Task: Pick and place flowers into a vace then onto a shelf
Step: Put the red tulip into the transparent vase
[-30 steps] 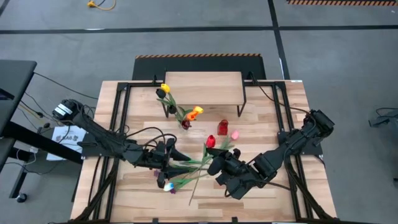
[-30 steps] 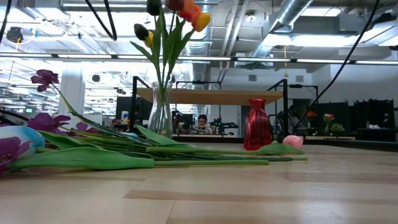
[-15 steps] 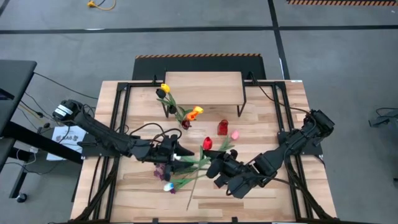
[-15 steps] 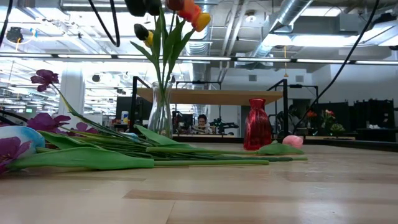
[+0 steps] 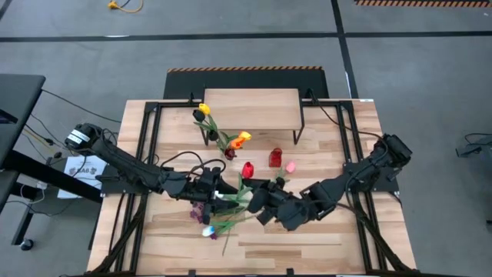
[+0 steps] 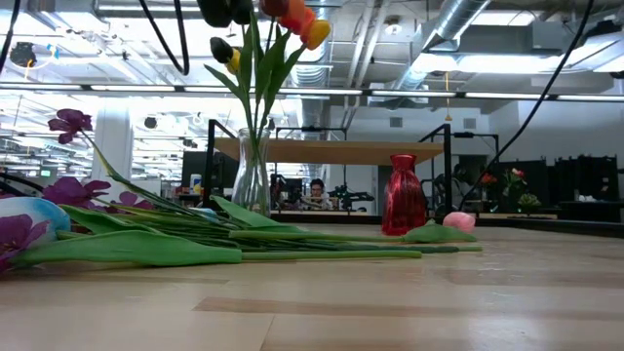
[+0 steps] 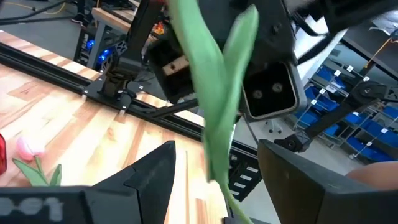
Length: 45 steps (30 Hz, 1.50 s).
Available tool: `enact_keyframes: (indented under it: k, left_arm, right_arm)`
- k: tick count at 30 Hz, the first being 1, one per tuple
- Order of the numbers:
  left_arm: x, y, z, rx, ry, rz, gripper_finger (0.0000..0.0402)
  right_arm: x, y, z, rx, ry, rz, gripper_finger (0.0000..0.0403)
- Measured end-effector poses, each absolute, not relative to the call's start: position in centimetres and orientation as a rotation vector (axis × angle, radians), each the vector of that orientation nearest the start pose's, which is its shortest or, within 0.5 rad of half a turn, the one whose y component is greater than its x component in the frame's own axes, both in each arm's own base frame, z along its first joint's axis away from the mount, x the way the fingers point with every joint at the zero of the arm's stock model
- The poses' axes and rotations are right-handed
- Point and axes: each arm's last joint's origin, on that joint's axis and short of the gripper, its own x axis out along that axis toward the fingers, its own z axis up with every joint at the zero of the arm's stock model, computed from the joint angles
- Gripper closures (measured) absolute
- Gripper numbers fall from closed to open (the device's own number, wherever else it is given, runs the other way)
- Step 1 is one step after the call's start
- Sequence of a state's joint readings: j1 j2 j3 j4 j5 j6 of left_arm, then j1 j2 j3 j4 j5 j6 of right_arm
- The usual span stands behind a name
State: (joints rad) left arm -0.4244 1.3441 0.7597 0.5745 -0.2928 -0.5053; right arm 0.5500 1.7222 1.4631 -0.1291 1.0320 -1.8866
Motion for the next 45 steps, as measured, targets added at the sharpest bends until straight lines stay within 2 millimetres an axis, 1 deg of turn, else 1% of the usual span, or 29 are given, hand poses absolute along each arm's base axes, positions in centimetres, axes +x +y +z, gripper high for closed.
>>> enact_keyframes:
  k: [5, 9, 12, 15, 17, 20, 21, 22, 26, 33, 35, 41, 45]
  left_arm:
    - [27.1, -11.33, 27.46, -0.479, 0.042, -0.127, 0.0184]
    - [27.09, -11.34, 27.46, -0.433, 0.04, -0.133, 0.0185]
    - [27.09, -11.35, 27.46, -0.4, 0.038, -0.136, 0.02]
    - [27.09, -11.35, 27.42, -0.363, 0.039, -0.136, 0.0239]
    - [27.09, -11.35, 27.39, -0.331, 0.039, -0.136, 0.0281]
    - [27.09, -11.34, 27.37, -0.287, 0.038, -0.134, 0.0363]
    - [27.09, -11.32, 27.34, -0.28, 0.039, -0.126, 0.0381]
    - [27.09, -11.31, 27.33, -0.278, 0.039, -0.123, 0.0387]
    - [27.07, -11.29, 27.42, -0.273, 0.032, -0.121, 0.0395]
    - [27.07, -11.32, 27.37, -0.269, 0.037, -0.128, 0.0399]
    - [27.07, -11.32, 27.39, -0.269, 0.036, -0.129, 0.0399]
    - [27.07, -11.33, 27.52, -0.274, 0.024, -0.133, 0.04]
    - [26.86, -11.69, 28.25, -0.257, 0.022, -0.145, 0.04]
  right_arm:
    - [35.02, 17.27, 33.01, -2.091, 0.665, -0.082, 0.0402]
    - [35.11, 17.06, 33.0, -2.09, 0.672, -0.084, 0.0402]
    - [35.05, 17.19, 33.0, -2.091, 0.668, -0.082, 0.0402]
    - [34.97, 17.37, 33.0, -2.093, 0.662, -0.079, 0.0402]
    - [34.85, 17.61, 32.99, -2.095, 0.653, -0.072, 0.0402]
    - [34.75, 17.84, 33.01, -2.096, 0.644, -0.069, 0.0402]
    - [34.76, 17.83, 33.05, -2.091, 0.641, -0.073, 0.0401]
    - [34.79, 17.85, 33.12, -2.08, 0.635, -0.081, 0.04]
    - [34.87, 17.89, 33.37, -2.016, 0.607, -0.115, 0.0386]
    - [34.88, 17.9, 33.36, -1.999, 0.598, -0.114, 0.0347]
    - [34.89, 17.91, 33.36, -1.949, 0.586, -0.126, 0.0333]
    - [34.93, 17.93, 33.34, -1.784, 0.542, -0.152, 0.0275]
    - [34.86, 17.88, 33.09, -1.791, 0.56, -0.136, 0.0227]
